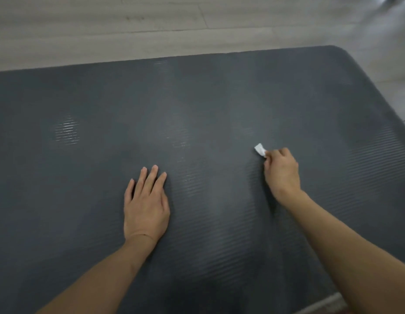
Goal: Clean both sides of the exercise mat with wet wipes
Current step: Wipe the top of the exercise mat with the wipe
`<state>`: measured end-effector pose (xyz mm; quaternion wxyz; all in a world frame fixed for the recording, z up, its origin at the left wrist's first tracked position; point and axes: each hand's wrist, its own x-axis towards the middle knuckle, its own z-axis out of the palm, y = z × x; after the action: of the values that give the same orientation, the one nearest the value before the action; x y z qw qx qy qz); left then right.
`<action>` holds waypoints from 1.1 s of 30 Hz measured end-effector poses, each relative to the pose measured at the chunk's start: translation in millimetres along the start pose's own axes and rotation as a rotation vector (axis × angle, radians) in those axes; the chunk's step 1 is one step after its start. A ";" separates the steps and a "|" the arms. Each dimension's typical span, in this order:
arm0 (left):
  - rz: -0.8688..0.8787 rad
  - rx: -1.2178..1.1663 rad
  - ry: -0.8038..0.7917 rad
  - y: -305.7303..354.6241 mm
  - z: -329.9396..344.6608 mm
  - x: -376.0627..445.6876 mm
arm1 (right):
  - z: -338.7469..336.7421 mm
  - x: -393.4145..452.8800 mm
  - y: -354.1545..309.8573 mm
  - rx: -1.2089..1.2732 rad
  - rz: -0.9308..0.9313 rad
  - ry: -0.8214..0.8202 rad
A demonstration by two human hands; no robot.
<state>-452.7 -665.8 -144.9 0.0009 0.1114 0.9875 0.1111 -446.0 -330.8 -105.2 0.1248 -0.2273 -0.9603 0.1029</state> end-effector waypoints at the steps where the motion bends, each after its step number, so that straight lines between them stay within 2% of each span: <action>1: -0.004 -0.005 0.002 -0.3 -0.1 1.1 | -0.3 3.2 3.0 0.013 0.107 0.012; 3: -0.008 -0.003 -0.011 0.2 -0.6 2.4 | 8.6 -11.1 -25.8 0.011 0.231 0.043; 4: -0.012 0.003 -0.021 0.5 -1.0 1.4 | 16.1 -27.4 -51.1 0.024 0.195 0.026; 7: -0.009 0.003 -0.006 0.5 -0.7 0.8 | 29.6 -85.8 -127.9 0.127 -0.155 -0.142; 9: -0.012 -0.002 0.007 0.8 -0.9 0.1 | 25.0 -84.2 -122.8 0.166 -0.378 -0.196; 10: -0.013 0.001 0.013 0.7 0.0 0.4 | 21.4 -68.9 -102.2 0.147 -0.405 -0.181; 12: -0.008 0.004 0.011 0.4 0.2 0.2 | 9.6 -33.5 -44.4 0.051 -0.257 -0.112; 15: -0.017 -0.002 0.030 1.3 0.3 -0.3 | -9.1 -2.8 18.9 -0.009 0.149 0.001; 17: -0.028 -0.006 0.032 1.6 0.1 0.8 | 0.3 -8.9 -7.3 0.067 0.259 0.018; 18: -0.033 -0.006 0.035 1.4 0.1 0.7 | 8.8 -21.0 -35.7 0.119 0.242 -0.035; 19: -0.033 -0.007 0.038 1.2 0.6 0.7 | 14.2 -35.9 -70.2 0.160 0.168 -0.107; 21: -0.031 -0.013 0.039 1.3 -0.3 0.4 | 23.9 -69.6 -131.0 0.236 -0.095 -0.241; 23: -0.031 -0.016 0.046 1.3 -1.4 -0.5 | 32.2 -78.8 -141.2 0.211 -0.397 -0.274; 24: -0.033 -0.016 0.051 0.9 -1.5 -0.5 | 34.4 -66.6 -123.5 0.188 -0.467 -0.265; 25: -0.033 -0.017 0.050 1.1 -1.2 0.0 | 31.4 -50.1 -97.5 0.130 -0.453 -0.232; 26: -0.035 -0.015 0.048 1.5 -1.0 0.4 | 25.6 -30.8 -66.5 0.080 -0.357 -0.178; 29: -0.061 0.009 0.050 2.9 0.2 0.0 | -1.0 11.7 13.8 0.009 0.121 -0.013; 31: -0.074 0.015 0.042 2.5 0.3 0.4 | 3.9 10.8 -1.7 0.003 0.273 0.062; 33: -0.069 0.021 0.037 1.8 -0.2 0.6 | 28.3 -15.1 -65.8 0.086 0.165 0.052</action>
<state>-452.8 -664.0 -144.4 -0.0146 0.0750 0.9918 0.1025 -468.0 -399.4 -118.2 0.1504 -0.3028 -0.9294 0.1479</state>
